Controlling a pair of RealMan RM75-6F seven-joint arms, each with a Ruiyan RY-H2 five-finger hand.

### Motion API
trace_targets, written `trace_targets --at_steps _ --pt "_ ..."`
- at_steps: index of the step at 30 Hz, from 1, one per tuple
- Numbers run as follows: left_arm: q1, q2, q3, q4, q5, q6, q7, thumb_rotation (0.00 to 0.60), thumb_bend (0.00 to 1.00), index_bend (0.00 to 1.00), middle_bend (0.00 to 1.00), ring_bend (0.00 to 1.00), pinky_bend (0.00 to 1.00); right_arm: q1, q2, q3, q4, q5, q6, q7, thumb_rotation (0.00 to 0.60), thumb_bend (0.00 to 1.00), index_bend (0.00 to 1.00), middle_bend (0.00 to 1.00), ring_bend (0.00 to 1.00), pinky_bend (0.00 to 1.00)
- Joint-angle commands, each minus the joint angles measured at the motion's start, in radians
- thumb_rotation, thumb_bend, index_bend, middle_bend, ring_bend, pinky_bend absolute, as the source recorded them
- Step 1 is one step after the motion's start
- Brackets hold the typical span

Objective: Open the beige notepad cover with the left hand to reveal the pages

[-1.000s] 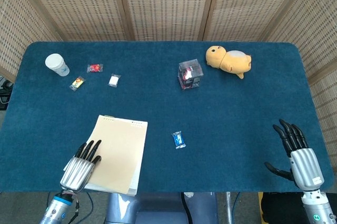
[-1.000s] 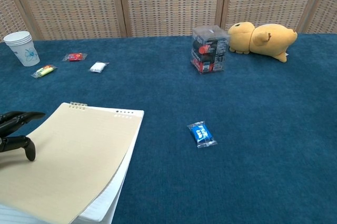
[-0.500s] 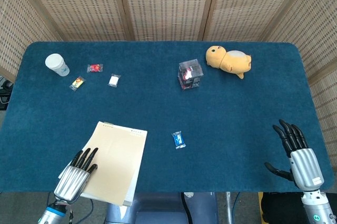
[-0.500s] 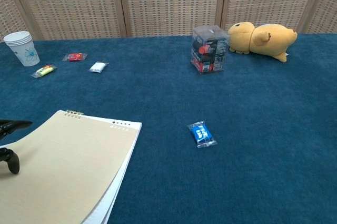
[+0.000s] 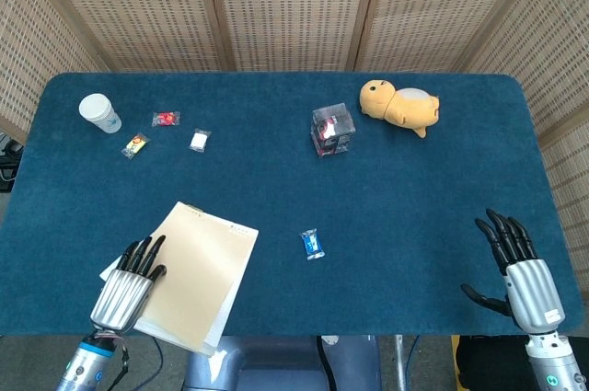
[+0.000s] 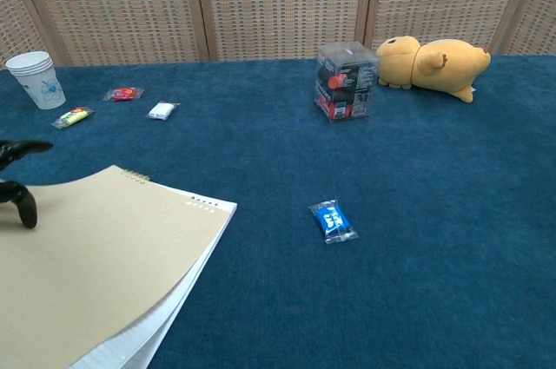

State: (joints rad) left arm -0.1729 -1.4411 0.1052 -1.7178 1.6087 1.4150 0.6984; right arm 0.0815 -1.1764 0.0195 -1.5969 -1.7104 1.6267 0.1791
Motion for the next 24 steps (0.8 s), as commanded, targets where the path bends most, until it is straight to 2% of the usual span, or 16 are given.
trace_targets --at_steps 1,9,24 --pt "-0.039 0.008 -0.063 -0.05 -0.037 -0.032 0.044 0.6 0.65 0.83 0.0 0.0 0.11 0.0 -0.001 0.0 0.0 0.0 -0.001 -0.002 0.6 0.03 0.05 0.0 0.0 0.0" --pt "-0.123 0.007 -0.199 -0.149 -0.176 -0.113 0.142 0.6 0.66 0.84 0.0 0.0 0.11 0.0 0.001 0.001 0.001 0.003 0.0 0.006 0.6 0.03 0.05 0.0 0.0 0.0" --pt "-0.239 -0.022 -0.355 -0.206 -0.382 -0.141 0.203 0.6 0.66 0.85 0.0 0.0 0.11 0.007 -0.005 0.0 0.007 0.008 -0.016 0.002 0.6 0.03 0.05 0.0 0.0 0.0"
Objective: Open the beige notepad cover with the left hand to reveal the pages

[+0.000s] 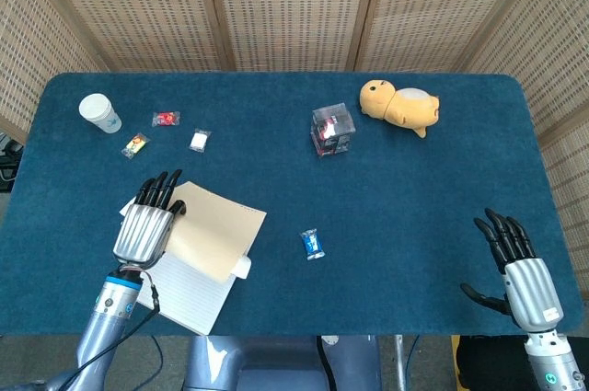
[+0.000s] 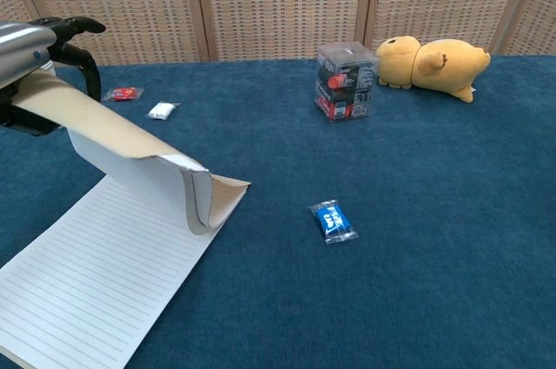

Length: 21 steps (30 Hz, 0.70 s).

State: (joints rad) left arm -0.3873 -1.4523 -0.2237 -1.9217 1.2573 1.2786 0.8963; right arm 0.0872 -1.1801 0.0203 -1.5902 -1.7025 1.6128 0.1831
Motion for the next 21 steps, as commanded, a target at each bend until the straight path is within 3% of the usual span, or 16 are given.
trace_targets --at_steps 1,9,21 --pt "-0.035 -0.014 -0.037 0.0 -0.046 -0.006 0.008 0.6 0.66 0.85 0.0 0.0 0.11 0.002 -0.002 -0.002 0.001 0.001 -0.006 -0.003 0.6 0.03 0.05 0.0 0.0 0.0" --pt "-0.133 -0.075 -0.113 0.073 -0.187 -0.026 0.047 0.6 0.66 0.84 0.0 0.0 0.11 0.013 -0.009 0.002 0.01 0.023 -0.036 -0.002 0.6 0.03 0.05 0.0 0.0 0.0" --pt "-0.292 -0.177 -0.189 0.245 -0.328 -0.056 0.064 0.6 0.66 0.84 0.0 0.0 0.11 0.028 -0.016 0.008 0.024 0.06 -0.081 0.005 0.6 0.03 0.05 0.0 0.0 0.0"
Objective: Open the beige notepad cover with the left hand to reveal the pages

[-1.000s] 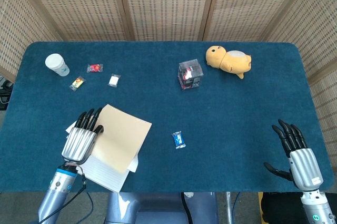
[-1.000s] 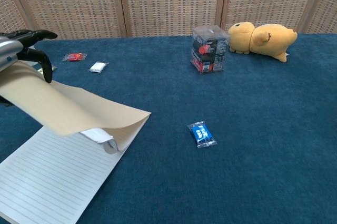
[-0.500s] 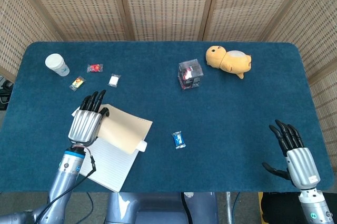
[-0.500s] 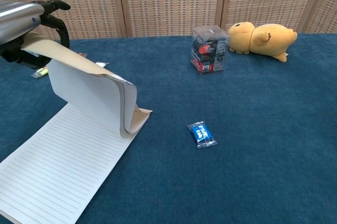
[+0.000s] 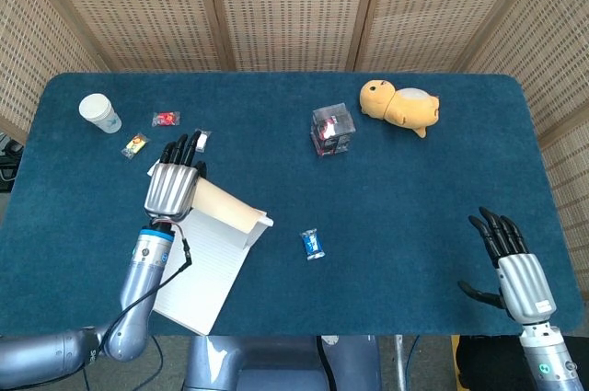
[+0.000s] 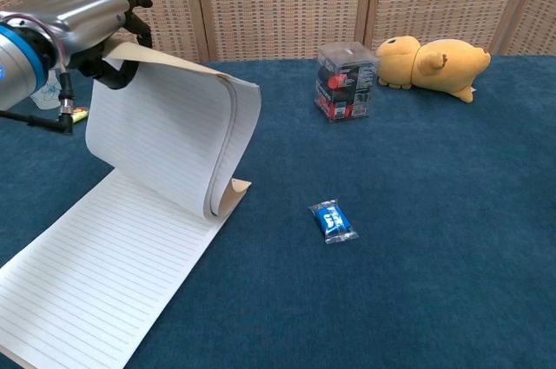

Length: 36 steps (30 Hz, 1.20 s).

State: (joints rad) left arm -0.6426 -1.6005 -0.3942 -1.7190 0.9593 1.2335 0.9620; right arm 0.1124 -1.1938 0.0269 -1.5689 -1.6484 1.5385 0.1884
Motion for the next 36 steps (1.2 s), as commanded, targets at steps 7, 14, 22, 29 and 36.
trace_targets --at_steps 7,14,22,29,36 --pt "-0.133 -0.091 -0.041 0.179 -0.074 -0.042 -0.013 0.6 0.66 0.84 0.0 0.0 0.11 0.011 -0.011 0.005 0.016 0.025 -0.031 -0.01 0.6 0.04 0.05 0.0 0.0 0.0" --pt "-0.214 -0.131 -0.073 0.298 -0.115 -0.069 -0.036 0.6 0.66 0.84 0.0 0.0 0.11 0.015 -0.018 0.008 0.021 0.032 -0.037 -0.024 0.6 0.03 0.05 0.0 0.0 0.0" --pt "-0.284 -0.18 -0.091 0.451 -0.143 -0.091 -0.072 0.6 0.65 0.83 0.0 0.0 0.11 0.018 -0.019 0.011 0.027 0.047 -0.049 -0.02 0.6 0.04 0.05 0.0 0.0 0.0" --pt "-0.329 -0.233 -0.085 0.592 -0.133 -0.1 -0.13 0.6 0.62 0.77 0.0 0.0 0.11 0.021 -0.022 0.014 0.028 0.047 -0.048 -0.026 0.6 0.04 0.05 0.0 0.0 0.0" --pt "-0.353 -0.237 -0.072 0.647 -0.18 -0.133 -0.086 0.6 0.2 0.09 0.0 0.0 0.0 0.019 -0.022 0.011 0.022 0.038 -0.04 -0.038 0.6 0.04 0.05 0.0 0.0 0.0"
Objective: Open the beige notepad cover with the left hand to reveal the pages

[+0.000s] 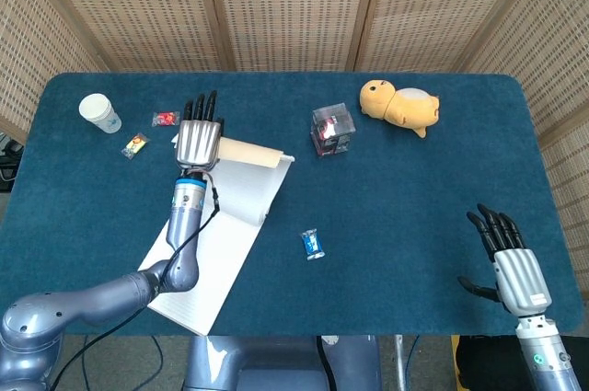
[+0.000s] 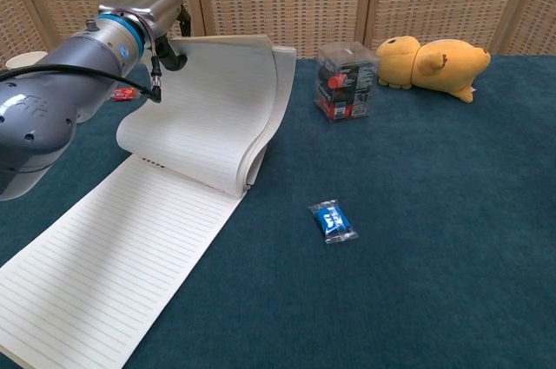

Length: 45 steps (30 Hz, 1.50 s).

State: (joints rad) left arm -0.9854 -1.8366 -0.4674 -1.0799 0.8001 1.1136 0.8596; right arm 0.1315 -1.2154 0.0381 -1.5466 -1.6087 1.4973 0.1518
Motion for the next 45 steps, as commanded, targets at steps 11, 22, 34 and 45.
trace_targets --at_steps 11,22,34,45 --pt "0.028 0.038 0.05 -0.061 0.013 0.015 -0.048 0.6 0.2 0.0 0.0 0.0 0.0 -0.004 0.004 -0.001 -0.003 -0.003 0.01 0.001 0.6 0.03 0.05 0.0 0.0 0.0" --pt "0.259 0.323 0.211 -0.458 0.191 0.173 -0.167 0.6 0.19 0.0 0.0 0.0 0.0 -0.013 0.006 -0.014 -0.01 -0.032 0.033 -0.004 0.6 0.03 0.05 0.0 0.0 0.0" --pt "0.552 0.582 0.472 -0.707 0.438 0.374 -0.312 0.6 0.14 0.0 0.0 0.0 0.0 -0.016 0.004 -0.025 -0.026 -0.064 0.05 -0.028 0.6 0.03 0.05 0.0 0.0 0.0" --pt "0.756 0.523 0.595 -0.605 0.619 0.548 -0.411 0.6 0.14 0.0 0.0 0.0 0.0 -0.016 0.011 -0.017 -0.026 -0.058 0.056 -0.012 0.6 0.03 0.05 0.0 0.0 0.0"
